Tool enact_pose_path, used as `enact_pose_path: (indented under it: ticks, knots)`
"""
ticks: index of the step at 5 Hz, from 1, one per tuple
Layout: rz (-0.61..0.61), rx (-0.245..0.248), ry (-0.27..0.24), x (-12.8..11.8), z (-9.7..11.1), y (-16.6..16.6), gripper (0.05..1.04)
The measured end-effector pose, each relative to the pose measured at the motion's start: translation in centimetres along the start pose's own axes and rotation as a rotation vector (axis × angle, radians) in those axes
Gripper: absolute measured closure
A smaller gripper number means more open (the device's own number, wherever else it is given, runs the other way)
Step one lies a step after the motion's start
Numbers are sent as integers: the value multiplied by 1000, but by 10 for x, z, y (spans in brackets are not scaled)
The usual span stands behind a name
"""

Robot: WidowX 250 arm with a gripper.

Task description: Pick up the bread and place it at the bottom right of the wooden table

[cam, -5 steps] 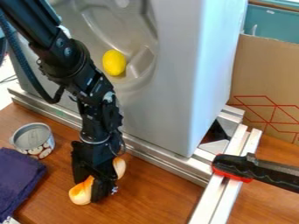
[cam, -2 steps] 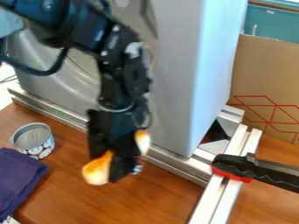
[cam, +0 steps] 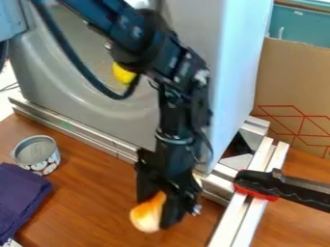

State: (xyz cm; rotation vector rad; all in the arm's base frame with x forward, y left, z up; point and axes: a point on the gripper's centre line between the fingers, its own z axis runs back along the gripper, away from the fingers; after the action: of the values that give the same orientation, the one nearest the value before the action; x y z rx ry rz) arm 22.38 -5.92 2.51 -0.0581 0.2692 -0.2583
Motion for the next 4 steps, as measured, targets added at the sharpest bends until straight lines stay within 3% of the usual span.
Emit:
enact_pose_path:
  ticks: [2, 4]
  knots:
    - [-20, -35, 111, 12, -33, -24, 381]
    - [41, 13, 206, 6, -55, -14, 382]
